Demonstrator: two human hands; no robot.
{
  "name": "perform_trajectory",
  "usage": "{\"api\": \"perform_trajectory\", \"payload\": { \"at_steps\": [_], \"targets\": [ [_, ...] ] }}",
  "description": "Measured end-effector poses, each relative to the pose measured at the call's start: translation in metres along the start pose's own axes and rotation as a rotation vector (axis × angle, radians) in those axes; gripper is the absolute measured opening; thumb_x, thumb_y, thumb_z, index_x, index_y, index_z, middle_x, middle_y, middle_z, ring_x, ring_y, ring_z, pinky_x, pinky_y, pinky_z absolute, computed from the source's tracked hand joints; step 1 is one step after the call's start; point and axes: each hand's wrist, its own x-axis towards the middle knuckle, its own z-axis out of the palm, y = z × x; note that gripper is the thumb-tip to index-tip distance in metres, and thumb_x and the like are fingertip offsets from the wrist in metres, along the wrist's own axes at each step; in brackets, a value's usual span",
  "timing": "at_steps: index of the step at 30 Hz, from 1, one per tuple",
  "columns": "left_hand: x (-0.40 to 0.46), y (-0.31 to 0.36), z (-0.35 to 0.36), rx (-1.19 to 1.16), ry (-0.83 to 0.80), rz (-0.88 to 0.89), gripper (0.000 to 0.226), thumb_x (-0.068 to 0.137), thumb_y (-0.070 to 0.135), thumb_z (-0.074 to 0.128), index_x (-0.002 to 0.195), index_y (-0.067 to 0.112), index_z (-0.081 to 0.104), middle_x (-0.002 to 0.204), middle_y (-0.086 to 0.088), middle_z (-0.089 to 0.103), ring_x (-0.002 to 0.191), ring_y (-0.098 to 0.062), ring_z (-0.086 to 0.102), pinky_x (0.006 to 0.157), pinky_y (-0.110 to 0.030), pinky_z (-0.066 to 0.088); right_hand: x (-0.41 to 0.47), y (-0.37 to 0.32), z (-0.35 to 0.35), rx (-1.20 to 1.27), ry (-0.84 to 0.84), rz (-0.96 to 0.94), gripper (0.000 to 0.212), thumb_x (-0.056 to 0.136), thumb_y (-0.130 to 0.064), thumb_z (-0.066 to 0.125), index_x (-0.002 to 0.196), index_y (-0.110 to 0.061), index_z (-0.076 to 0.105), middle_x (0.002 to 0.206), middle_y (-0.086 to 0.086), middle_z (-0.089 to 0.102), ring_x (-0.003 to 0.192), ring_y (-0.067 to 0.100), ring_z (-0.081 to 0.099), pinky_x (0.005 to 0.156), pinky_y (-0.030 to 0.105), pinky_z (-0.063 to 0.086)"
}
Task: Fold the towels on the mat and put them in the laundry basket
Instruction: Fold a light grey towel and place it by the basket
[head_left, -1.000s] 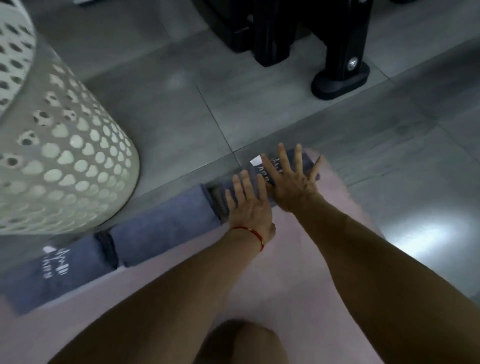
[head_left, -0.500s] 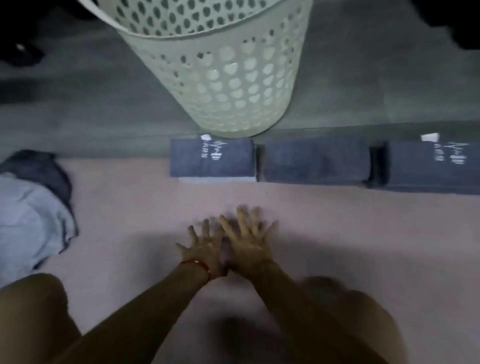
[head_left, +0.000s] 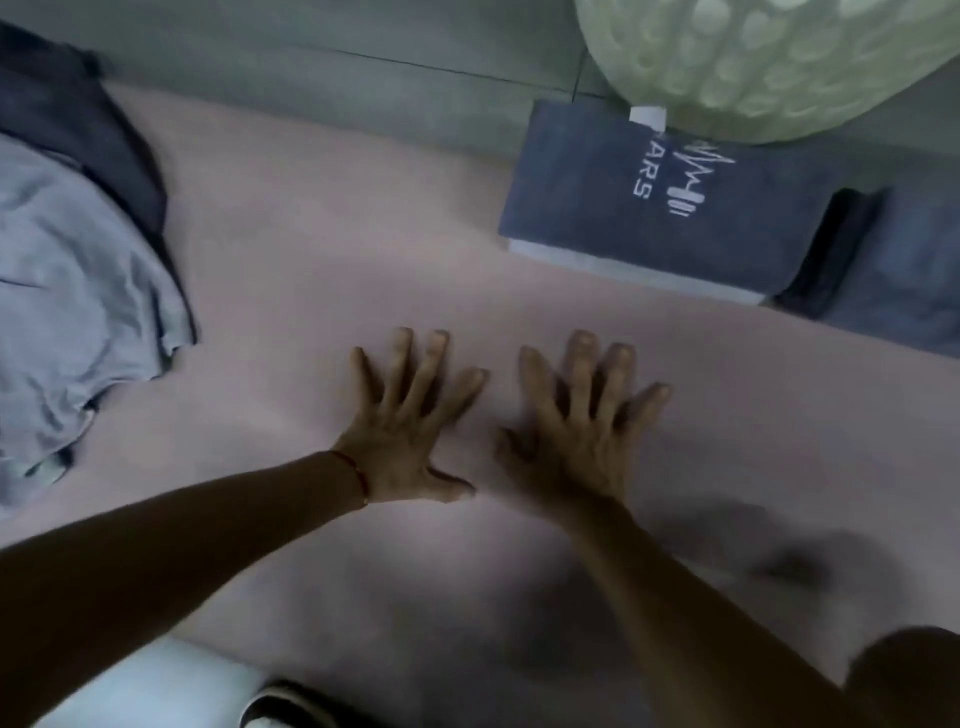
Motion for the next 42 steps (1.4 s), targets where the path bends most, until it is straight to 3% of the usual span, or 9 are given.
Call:
{"api": "perform_trajectory", "payload": {
  "at_steps": [7,14,19,22,24,30,33,37,42],
  "targets": [
    [0.002,-0.002,0.005,-0.042,0.032,0.055,0.131,0.059,0.101,0.042,0.161,0.027,0.005,0.164,-0.024,-0.014,0.144,-0.058,-0.017,0.097,-0.088,0.006,0.002,0.010,0.015,0.021,0.086,-0.008,0.096,0.083,-0.088,0.032,0.161,-0.039,0.006,0.169,0.013,-0.008,0.151,0.050,-0.014,0.109,0.081,0.000],
    [0.000,-0.003,0.011,-0.086,0.065,0.068,0.130,0.058,0.103,0.035,0.151,0.038,-0.028,0.154,-0.011,-0.045,0.139,-0.048,-0.039,0.101,-0.083,-0.008,-0.001,0.008,0.024,-0.018,0.169,0.034,0.093,0.082,-0.089,0.018,0.161,-0.041,0.006,0.170,0.007,-0.007,0.154,0.043,-0.009,0.111,0.078,0.000],
    [-0.001,-0.002,0.019,-0.061,0.115,0.072,0.126,0.056,0.100,0.030,0.151,0.040,-0.027,0.157,-0.010,-0.040,0.141,-0.046,-0.037,0.101,-0.080,-0.013,-0.009,-0.050,0.032,0.121,0.189,0.344,0.075,0.089,-0.070,0.019,0.158,-0.048,-0.001,0.170,0.000,-0.013,0.154,0.036,-0.017,0.114,0.074,-0.010],
    [-0.008,-0.016,0.014,-0.224,0.077,0.122,0.117,0.070,0.082,0.055,0.159,0.034,-0.005,0.165,-0.001,-0.024,0.149,-0.034,-0.027,0.111,-0.073,-0.013,-0.011,-0.106,0.026,0.376,0.146,0.492,0.061,0.099,-0.061,0.027,0.157,-0.048,0.014,0.170,-0.001,-0.008,0.153,0.035,-0.018,0.115,0.068,-0.015],
    [-0.030,-0.043,0.013,-0.332,0.193,0.123,0.092,0.081,0.054,0.067,0.157,0.030,0.022,0.168,0.000,0.005,0.154,-0.024,-0.001,0.119,-0.062,0.008,-0.012,-0.136,0.021,0.401,0.131,0.465,0.056,0.097,-0.058,0.027,0.151,-0.044,0.035,0.167,0.002,0.013,0.152,0.037,0.003,0.118,0.064,0.003],
    [-0.131,-0.208,0.061,-0.149,0.735,-0.415,0.067,0.062,0.028,0.083,0.126,0.025,0.064,0.142,-0.015,0.053,0.132,-0.039,0.048,0.106,-0.070,0.031,-0.007,-0.267,0.010,0.554,0.288,0.112,0.041,0.094,-0.024,0.063,0.135,-0.020,0.065,0.151,0.012,0.049,0.138,0.035,0.045,0.111,0.056,0.038],
    [-0.164,-0.295,0.079,-0.089,0.535,-0.641,0.060,0.077,0.037,0.076,0.134,0.034,0.057,0.144,-0.012,0.051,0.132,-0.041,0.045,0.106,-0.072,0.026,-0.007,-0.336,0.002,0.582,0.254,-0.056,0.040,0.094,-0.018,0.063,0.134,-0.020,0.066,0.152,0.011,0.048,0.139,0.032,0.045,0.113,0.048,0.038],
    [-0.178,-0.332,0.084,-0.061,0.345,-0.559,0.029,0.096,0.029,0.056,0.124,0.031,0.066,0.123,0.000,0.064,0.117,-0.029,0.053,0.104,-0.049,0.035,-0.014,-0.392,0.003,0.554,0.208,-0.239,0.038,0.093,-0.016,0.060,0.131,-0.016,0.066,0.142,0.009,0.056,0.130,0.031,0.051,0.109,0.046,0.042],
    [-0.202,-0.282,0.072,-0.477,0.832,-0.279,0.018,0.094,0.025,0.050,0.086,0.014,0.060,0.078,-0.005,0.062,0.074,-0.029,0.058,0.069,-0.037,0.044,-0.007,-0.410,-0.006,0.959,0.202,-0.062,0.050,0.099,-0.030,0.054,0.147,-0.017,0.048,0.135,0.004,0.057,0.122,0.021,0.056,0.103,0.034,0.044]
  ]
}}
